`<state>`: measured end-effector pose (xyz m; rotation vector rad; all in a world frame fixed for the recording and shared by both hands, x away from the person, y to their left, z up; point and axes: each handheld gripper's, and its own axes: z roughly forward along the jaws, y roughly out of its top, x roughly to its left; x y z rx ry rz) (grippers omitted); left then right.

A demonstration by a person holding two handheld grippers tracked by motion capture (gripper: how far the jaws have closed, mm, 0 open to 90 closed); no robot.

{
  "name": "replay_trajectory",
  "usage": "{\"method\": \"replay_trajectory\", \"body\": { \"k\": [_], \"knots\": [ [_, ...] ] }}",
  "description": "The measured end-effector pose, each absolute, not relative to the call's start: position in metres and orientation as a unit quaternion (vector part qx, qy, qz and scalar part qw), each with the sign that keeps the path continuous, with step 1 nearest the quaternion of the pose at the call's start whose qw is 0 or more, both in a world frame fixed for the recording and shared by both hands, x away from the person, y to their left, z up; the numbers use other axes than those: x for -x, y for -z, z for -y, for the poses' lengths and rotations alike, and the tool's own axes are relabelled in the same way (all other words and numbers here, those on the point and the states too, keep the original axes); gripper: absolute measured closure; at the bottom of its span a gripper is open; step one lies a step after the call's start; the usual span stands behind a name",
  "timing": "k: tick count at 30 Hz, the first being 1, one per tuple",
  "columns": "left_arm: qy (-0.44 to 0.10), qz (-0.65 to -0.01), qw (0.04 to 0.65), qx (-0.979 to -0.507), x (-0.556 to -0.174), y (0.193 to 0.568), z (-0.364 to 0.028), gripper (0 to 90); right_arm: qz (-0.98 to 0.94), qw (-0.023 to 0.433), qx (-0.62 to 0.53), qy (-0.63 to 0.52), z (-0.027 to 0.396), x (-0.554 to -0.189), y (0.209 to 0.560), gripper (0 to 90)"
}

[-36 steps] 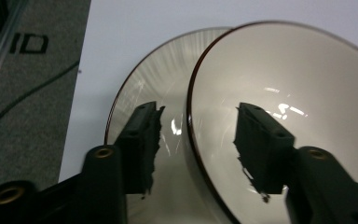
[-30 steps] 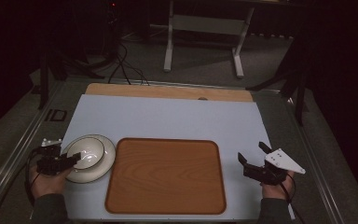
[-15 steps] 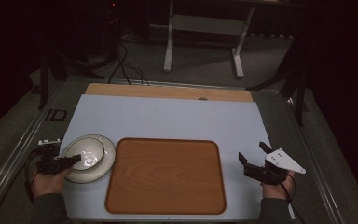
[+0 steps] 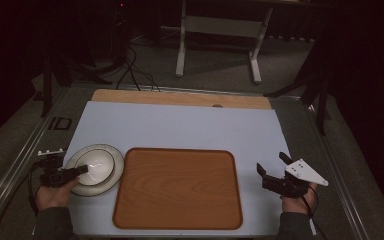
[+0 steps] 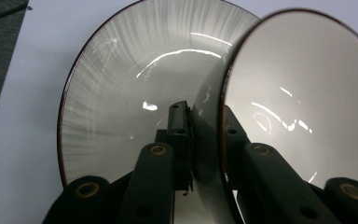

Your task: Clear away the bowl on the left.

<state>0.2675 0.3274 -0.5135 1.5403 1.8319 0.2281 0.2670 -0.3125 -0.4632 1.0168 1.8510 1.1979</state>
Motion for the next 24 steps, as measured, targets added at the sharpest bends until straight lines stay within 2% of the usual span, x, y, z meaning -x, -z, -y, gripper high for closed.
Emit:
{"method": "replay_trajectory", "body": {
  "k": [24],
  "knots": [
    [-0.092, -0.707, 0.381, -0.589, -0.263, 0.5099, -0.3298, 82.1, -0.709, 0.348, -0.399, -0.466, 0.3165, -0.2674, 0.4624, 13.5]
  ]
}}
